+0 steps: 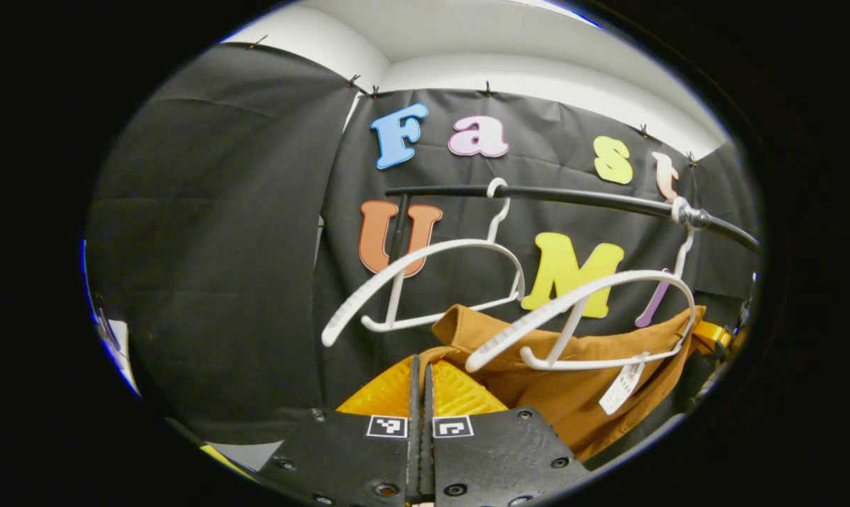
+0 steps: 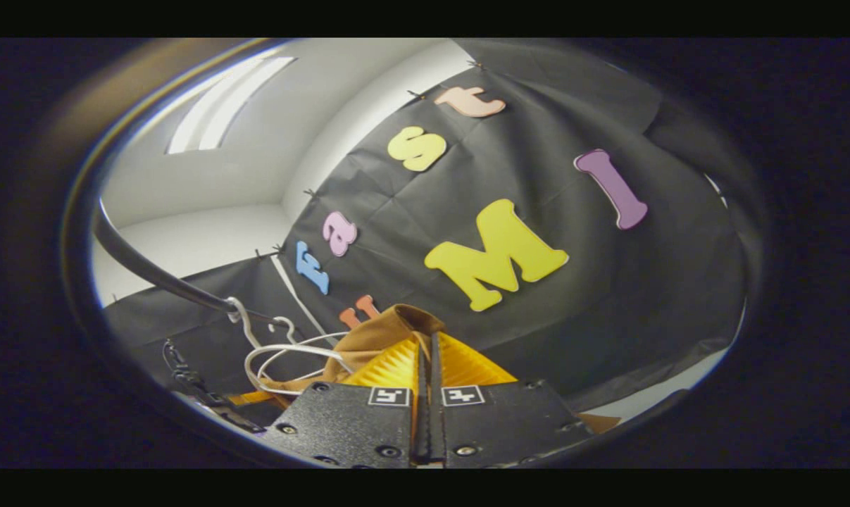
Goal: Grasp the clothes on the hanger with both hands and then place them into the laundry hamper below.
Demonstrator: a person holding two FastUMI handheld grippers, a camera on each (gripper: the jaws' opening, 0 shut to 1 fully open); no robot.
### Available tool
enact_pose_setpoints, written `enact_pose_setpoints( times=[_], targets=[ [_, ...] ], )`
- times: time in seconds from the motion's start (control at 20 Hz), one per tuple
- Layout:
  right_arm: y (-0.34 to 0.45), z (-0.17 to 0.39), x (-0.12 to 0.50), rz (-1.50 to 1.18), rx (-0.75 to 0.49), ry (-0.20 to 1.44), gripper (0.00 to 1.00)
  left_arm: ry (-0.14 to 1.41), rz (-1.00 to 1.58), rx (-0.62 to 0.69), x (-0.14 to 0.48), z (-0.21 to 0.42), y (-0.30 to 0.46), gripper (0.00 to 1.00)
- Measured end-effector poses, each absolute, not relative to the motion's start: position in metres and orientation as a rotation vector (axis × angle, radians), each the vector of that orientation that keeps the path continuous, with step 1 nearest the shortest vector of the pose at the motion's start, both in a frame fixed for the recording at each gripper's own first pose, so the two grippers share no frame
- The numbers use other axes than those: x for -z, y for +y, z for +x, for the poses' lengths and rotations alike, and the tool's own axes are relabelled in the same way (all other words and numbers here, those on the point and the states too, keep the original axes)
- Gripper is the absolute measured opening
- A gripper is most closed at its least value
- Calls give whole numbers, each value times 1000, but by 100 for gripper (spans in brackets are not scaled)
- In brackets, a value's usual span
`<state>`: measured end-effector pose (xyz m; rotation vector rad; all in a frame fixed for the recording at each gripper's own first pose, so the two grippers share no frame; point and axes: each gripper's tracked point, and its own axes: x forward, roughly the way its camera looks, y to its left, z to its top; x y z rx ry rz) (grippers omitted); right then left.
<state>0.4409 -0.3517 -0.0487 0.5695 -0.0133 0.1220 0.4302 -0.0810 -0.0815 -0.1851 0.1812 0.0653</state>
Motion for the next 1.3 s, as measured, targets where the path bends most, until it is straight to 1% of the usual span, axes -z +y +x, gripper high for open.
enact_pose_setpoints(
  times=[0.05,0.15,0.2,0.25,0.45,0.5,0.55,0.7,0.8,0.85,0.9,1.0,1.05,1.1,1.3],
  targets=[
    [-352,437,53,572,-117,-6,4,190,-187,-64,87,428,-81,5],
    [-355,433,64,556,-95,13,2,211,-192,-56,97,425,-80,5],
    [-355,431,70,553,-88,26,3,220,-187,-54,102,424,-80,0],
    [-354,429,76,558,-83,37,3,232,-185,-52,108,422,-82,5],
    [-354,418,95,567,-64,66,3,264,-186,-28,124,411,-98,5],
    [-358,417,101,567,-56,77,2,273,-182,-21,129,408,-103,0],
    [-360,413,106,576,-44,89,2,277,-181,-11,132,406,-110,5],
    [-361,403,126,583,-23,134,2,290,-173,17,138,401,-125,5],
    [-354,393,140,577,-31,171,3,300,-147,33,144,399,-134,5],
    [-351,386,142,573,-37,176,4,303,-141,40,145,396,-137,0],
    [-345,383,145,563,-43,183,3,304,-139,47,144,393,-140,5],
    [-336,380,146,542,-58,197,2,307,-134,52,142,392,-143,5],
    [-332,379,145,531,-68,201,3,303,-134,55,139,393,-144,0],
    [-329,378,143,519,-71,199,3,299,-134,58,137,392,-145,5],
    [-311,370,129,482,-89,191,3,287,-140,79,126,384,-152,5]
  ],
)
